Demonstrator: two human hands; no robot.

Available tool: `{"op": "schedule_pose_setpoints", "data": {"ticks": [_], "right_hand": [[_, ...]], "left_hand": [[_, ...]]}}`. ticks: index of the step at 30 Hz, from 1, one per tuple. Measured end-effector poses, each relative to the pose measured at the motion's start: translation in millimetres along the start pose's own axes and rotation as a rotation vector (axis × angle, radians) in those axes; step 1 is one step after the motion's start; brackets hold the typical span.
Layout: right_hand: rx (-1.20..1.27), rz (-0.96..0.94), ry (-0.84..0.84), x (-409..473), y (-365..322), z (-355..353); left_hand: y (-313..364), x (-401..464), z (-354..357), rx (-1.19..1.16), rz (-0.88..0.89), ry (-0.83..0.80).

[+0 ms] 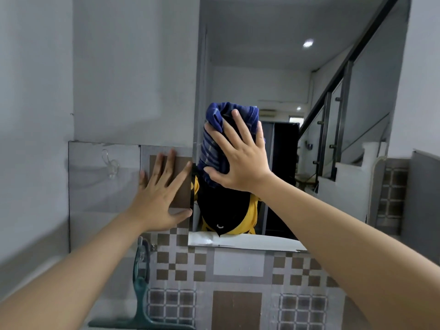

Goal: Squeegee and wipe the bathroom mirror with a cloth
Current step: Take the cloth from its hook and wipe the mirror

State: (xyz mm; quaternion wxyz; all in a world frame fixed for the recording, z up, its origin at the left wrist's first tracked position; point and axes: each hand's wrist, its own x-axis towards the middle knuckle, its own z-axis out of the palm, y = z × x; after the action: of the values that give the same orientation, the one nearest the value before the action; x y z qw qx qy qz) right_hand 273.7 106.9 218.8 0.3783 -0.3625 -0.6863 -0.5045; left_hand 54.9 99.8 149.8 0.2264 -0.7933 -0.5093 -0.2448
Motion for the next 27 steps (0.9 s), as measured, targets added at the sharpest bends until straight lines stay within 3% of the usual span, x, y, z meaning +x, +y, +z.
{"op": "schedule_pose_setpoints", "data": {"ticks": [6,14,18,23,27], "right_hand": [[-0.044,-0.124,-0.037,-39,39,-12],[-0.118,-0.103,-0.033,-99,116,-32],[-0.143,-0.02,-0.01,-127,151,-41],[-0.05,0.146,0.135,-153,170,-36],[0.054,0.362,0.167,-167,163,-35]], "left_hand": [[4,1,4,-0.021,-0.03,0.022],[5,-1,7,-0.013,-0.028,0.05],[5,0,8,-0.021,-0.018,0.06],[6,1,9,-0.05,-0.046,0.058],[7,0,9,-0.06,-0.044,0.055]]}}
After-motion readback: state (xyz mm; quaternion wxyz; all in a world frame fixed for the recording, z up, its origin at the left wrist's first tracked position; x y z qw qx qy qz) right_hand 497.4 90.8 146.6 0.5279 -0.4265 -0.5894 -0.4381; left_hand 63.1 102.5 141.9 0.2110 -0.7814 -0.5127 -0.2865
